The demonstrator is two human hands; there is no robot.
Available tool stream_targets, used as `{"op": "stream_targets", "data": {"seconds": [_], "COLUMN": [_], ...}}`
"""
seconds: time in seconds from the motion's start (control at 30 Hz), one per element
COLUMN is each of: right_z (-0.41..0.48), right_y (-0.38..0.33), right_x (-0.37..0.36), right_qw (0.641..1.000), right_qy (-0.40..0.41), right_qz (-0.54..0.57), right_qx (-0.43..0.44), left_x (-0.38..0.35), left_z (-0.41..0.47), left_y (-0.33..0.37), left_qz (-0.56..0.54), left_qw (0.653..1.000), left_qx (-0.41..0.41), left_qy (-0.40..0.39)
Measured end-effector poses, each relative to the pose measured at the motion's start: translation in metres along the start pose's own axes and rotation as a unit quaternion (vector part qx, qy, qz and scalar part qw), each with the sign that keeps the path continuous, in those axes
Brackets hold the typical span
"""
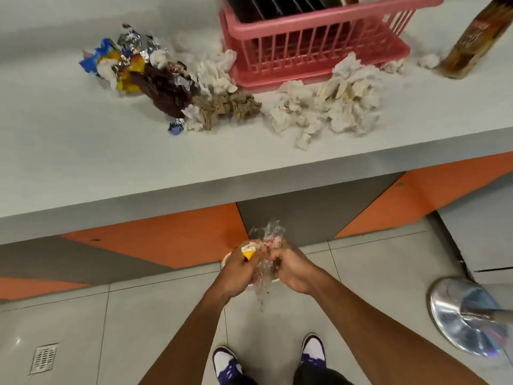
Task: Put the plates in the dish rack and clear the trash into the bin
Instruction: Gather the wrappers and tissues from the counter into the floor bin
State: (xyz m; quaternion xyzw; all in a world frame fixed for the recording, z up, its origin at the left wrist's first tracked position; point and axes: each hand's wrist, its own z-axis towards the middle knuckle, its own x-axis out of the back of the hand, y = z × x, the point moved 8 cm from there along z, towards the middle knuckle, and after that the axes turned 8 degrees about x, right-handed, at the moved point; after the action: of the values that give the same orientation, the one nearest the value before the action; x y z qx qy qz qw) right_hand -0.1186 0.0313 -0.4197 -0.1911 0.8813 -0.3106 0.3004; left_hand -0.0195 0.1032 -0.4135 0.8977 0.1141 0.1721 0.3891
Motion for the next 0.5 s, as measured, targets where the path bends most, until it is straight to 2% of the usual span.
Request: {"op": "stream_targets", "data": {"seconds": [0.4,0.5], "right_z": [0.207,0.239], "right_y": [0.169,0.194], "right_x": [0.091,0.112], "right_qw": [0.976,0.949], "right_qy": [0.047,0.034], "right_qz": [-0.188,-0.283], "right_qx": [0.097,0.139], "left_x": [0.0,-0.006], "left_z": [0.195,0.23], "left_y": [-0.184,-0.219], "left_qz": [0.157,0.254], "left_qw": [0.986,0.964], "left_qx": [-0.048,-0.063], "left_qy": [0.039,0.041]}}
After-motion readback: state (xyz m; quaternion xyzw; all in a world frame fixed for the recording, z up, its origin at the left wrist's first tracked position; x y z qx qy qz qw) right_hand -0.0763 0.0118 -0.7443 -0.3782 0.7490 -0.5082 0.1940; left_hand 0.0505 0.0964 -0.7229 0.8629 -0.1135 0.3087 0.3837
